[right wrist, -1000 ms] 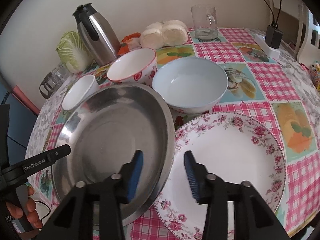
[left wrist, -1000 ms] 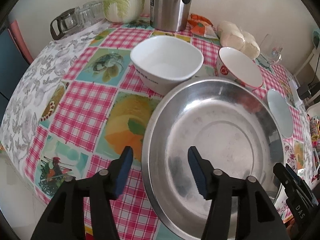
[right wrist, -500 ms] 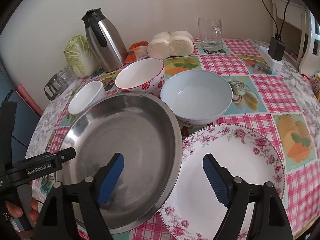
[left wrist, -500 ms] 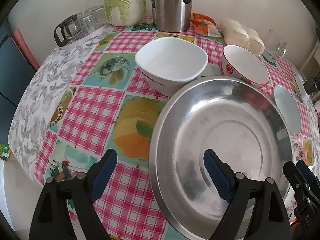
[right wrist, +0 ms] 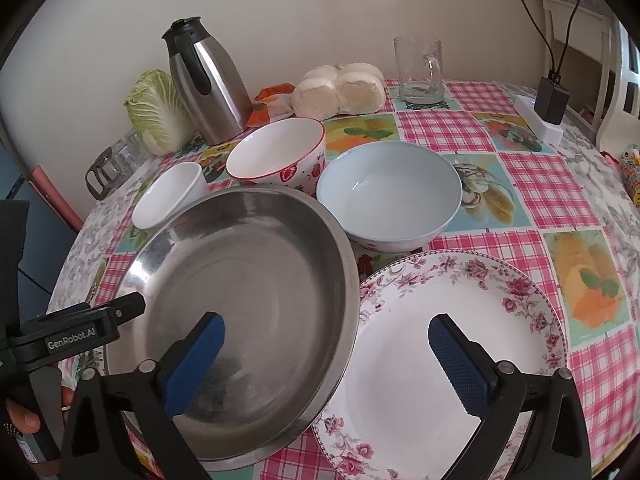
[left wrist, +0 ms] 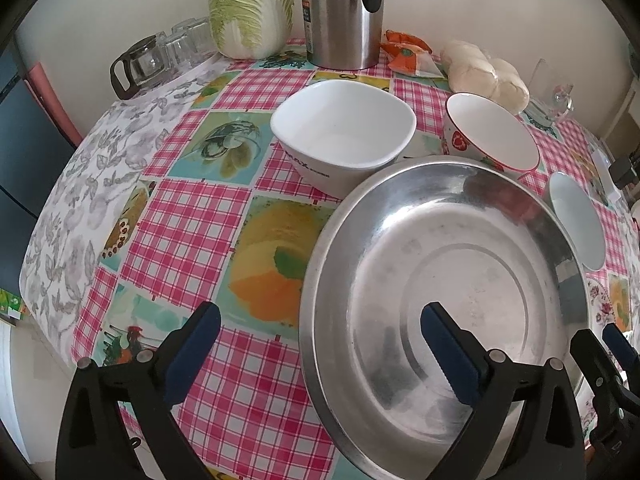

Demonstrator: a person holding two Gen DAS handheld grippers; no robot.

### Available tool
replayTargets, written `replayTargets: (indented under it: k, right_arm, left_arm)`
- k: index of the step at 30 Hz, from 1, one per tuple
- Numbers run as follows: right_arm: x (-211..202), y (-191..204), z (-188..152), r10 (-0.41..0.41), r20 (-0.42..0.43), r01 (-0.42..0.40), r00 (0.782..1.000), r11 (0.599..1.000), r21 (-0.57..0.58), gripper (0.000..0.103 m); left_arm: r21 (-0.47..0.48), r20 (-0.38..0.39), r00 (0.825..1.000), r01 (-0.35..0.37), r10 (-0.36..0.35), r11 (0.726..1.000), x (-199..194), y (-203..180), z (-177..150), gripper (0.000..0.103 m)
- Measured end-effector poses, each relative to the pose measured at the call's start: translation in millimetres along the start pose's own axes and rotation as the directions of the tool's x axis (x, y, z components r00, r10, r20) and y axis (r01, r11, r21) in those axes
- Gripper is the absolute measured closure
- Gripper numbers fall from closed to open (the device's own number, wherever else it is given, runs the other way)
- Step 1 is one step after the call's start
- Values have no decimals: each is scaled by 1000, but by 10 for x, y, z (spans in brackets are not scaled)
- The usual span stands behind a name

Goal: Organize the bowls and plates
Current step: 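Open both tools and release the steel basin rim, then move both tools toward the rose-rimmed white plate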

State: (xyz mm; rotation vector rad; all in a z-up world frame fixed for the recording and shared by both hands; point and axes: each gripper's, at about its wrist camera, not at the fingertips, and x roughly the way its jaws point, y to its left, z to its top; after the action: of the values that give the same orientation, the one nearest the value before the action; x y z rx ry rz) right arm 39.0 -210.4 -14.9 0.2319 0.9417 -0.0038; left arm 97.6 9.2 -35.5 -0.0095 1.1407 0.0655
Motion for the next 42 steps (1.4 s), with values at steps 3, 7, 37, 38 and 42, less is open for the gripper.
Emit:
replayTargets:
  k: [3, 7, 37, 38, 42]
  right_arm:
    - [-2, -17, 4, 1, -1, -1, 1000, 1000, 6, 0]
    - [-4, -26, 6, -1, -1, 1, 1000, 1000, 8, 0]
    - [-504, -900, 14, -102, 94, 84, 990, 981, 172, 0]
    - [-529, -935, 3, -106, 99, 87, 989, 980, 179, 0]
    - [-636, -1128, -35, -129, 115, 100, 985, 969, 225, 0]
  left_arm:
    - [8, 9, 1000, 5, -5, 1000, -19, -17, -2, 3]
    - [21, 24, 1000, 9, -9, 1000, -49, -55, -6, 3]
    - [157, 197, 916, 323, -350, 933, -766, -939, -159, 2]
    - [158, 199, 915, 323, -351, 933, -788, -970, -178, 3]
    - [185, 195, 904, 348, -381, 919, -889, -1167, -278, 3]
